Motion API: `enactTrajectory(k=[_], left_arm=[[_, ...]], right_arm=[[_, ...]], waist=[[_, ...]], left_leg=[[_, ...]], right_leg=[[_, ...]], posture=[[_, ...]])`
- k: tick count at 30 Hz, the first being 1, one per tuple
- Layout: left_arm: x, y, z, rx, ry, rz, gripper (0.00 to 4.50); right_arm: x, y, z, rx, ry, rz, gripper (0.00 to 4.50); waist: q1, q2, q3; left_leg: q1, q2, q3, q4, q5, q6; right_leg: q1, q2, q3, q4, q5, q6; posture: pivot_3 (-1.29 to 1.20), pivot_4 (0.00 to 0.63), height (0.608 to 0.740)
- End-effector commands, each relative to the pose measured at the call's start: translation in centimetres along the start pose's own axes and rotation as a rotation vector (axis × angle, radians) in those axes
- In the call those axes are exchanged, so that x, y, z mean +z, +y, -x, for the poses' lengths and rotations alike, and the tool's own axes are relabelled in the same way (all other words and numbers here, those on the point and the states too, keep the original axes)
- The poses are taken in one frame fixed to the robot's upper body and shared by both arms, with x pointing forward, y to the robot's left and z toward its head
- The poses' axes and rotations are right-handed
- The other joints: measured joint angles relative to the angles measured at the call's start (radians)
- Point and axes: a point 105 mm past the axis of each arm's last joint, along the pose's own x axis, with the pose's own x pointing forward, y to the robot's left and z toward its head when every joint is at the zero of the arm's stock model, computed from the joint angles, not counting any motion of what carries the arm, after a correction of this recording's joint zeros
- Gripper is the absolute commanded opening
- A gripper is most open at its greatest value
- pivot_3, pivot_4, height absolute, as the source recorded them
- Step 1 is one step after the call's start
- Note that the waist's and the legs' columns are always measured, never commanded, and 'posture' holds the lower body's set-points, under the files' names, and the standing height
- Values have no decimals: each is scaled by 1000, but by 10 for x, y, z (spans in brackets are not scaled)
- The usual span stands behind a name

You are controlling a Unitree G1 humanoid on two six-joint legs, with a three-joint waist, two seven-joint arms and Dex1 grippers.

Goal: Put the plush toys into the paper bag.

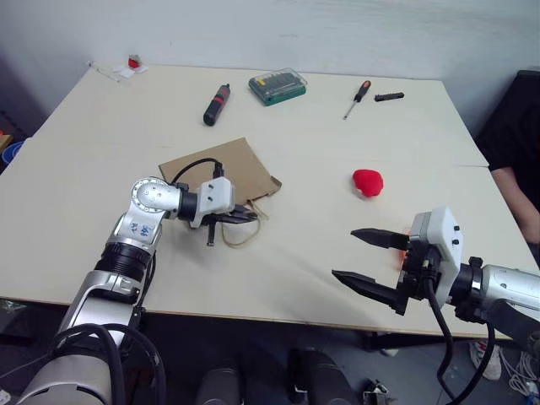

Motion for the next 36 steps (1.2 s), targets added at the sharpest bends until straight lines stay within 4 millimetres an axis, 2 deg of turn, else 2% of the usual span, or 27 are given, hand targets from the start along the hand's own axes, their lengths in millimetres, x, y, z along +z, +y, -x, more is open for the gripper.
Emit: enactTrajectory(k=[1,2,4,6,8,13,15,21,25,28,30,33,36], left_arm=[[61,12,1,-45,-224,60,29],[75,11,0,-66,-279,84,29],[100,9,0,-93,-372,137,0],[115,4,0,-114,-426,174,0],[119,0,-1,-122,-429,175,0],[123,-7,-4,-132,-439,206,0],[121,-13,-6,-139,-417,183,0],[124,-13,-2,-111,-440,193,0],[124,-11,-2,-93,-446,192,0],[133,-3,5,-58,-486,200,0],[143,9,16,-13,-545,229,0],[157,27,37,55,-631,285,0],[155,29,44,68,-621,296,0]], right_arm=[[17,-9,2,-51,-70,42,4500],[19,-10,1,-48,-81,40,4500],[22,-10,-5,-21,-92,41,3905],[22,-12,-14,-8,-92,52,3241],[20,-15,-26,-9,-93,60,2539],[12,-19,-76,0,-127,20,661],[6,-22,-103,1,-127,17,7],[-22,-40,-139,-21,-24,21,7],[-53,-48,-156,-50,114,61,7],[-72,-53,-159,-61,197,86,7],[-78,-53,-158,-51,230,102,7],[-82,-55,-155,-55,247,88,7],[-80,-55,-152,-55,239,75,7]], waist=[[0,0,0],[0,-1,0],[-1,0,0],[-6,0,0],[-7,0,0],[-7,0,0],[-8,0,0],[-1,0,0],[-6,0,0],[-9,0,0],[-11,0,0],[-17,0,0],[-20,1,0]], left_leg=[[0,0,0,1,0,0],[-1,0,0,1,0,0],[-1,0,0,1,0,0],[0,0,0,1,0,0],[0,0,0,0,0,0],[2,0,1,0,2,-3],[3,0,1,0,2,-3],[-1,-1,1,1,2,-2],[-1,-1,1,1,2,-2],[-1,-1,2,1,2,-2],[-1,-1,2,1,2,-3],[-1,0,1,1,2,-3],[-1,-1,1,1,2,-3]], right_leg=[[0,0,0,0,0,0],[0,0,0,0,0,0],[0,0,0,0,0,0],[0,0,0,0,0,0],[0,1,1,0,0,0],[-1,1,2,1,0,0],[-1,1,2,3,0,-1],[-4,0,2,5,0,-1],[-4,0,2,5,0,-1],[-6,0,2,6,0,-1],[-6,0,2,7,0,-1],[-5,0,2,8,0,-1],[-5,0,2,7,0,-1]], posture=[[0,150,740],[0,150,740],[0,150,740],[0,150,740],[0,150,740],[0,150,740],[0,150,740],[0,150,740],[0,150,740],[0,150,740],[0,150,740],[0,150,740],[0,150,740]])
